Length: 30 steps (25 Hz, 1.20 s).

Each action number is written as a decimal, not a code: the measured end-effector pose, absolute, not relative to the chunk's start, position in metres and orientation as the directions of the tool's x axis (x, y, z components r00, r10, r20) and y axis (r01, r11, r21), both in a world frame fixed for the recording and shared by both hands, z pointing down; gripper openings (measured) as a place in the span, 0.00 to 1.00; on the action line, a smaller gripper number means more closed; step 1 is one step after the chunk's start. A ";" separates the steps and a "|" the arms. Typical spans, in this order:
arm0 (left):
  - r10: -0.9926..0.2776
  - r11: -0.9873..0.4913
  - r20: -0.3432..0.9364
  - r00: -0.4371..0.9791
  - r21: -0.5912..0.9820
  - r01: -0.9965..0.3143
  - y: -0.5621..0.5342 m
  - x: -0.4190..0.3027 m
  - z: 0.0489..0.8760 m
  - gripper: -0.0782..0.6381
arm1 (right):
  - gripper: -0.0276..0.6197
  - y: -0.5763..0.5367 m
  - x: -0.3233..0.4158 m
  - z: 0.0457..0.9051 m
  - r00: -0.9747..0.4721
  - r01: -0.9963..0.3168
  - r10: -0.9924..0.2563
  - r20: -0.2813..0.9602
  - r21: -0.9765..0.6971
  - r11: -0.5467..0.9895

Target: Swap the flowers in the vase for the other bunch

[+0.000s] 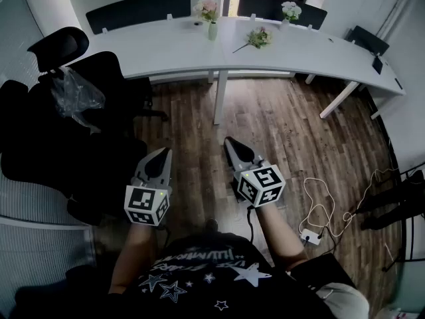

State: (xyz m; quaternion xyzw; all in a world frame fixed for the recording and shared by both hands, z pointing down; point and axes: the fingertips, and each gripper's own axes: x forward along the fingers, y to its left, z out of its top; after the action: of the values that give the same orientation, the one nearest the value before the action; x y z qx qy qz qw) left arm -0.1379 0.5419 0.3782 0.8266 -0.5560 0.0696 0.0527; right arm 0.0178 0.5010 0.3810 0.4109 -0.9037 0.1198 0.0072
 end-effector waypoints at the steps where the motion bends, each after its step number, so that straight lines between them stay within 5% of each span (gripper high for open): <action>1: -0.913 -0.375 0.170 0.371 0.009 -0.927 0.541 -0.138 0.378 0.12 | 0.05 0.500 0.020 0.381 -0.660 -0.746 -0.743 0.112 -0.217 0.630; 30: -0.913 -0.364 0.181 0.365 0.041 -0.930 0.511 -0.116 0.381 0.12 | 0.05 0.481 0.089 0.398 -0.573 -0.789 -0.817 0.061 -0.309 0.530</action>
State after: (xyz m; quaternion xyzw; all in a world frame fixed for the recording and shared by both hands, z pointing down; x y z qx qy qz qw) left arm -0.1157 0.5107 0.3812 0.8235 -0.5597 0.0635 0.0680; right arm 0.0886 0.4812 0.3979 0.4599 -0.8735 0.1531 -0.0457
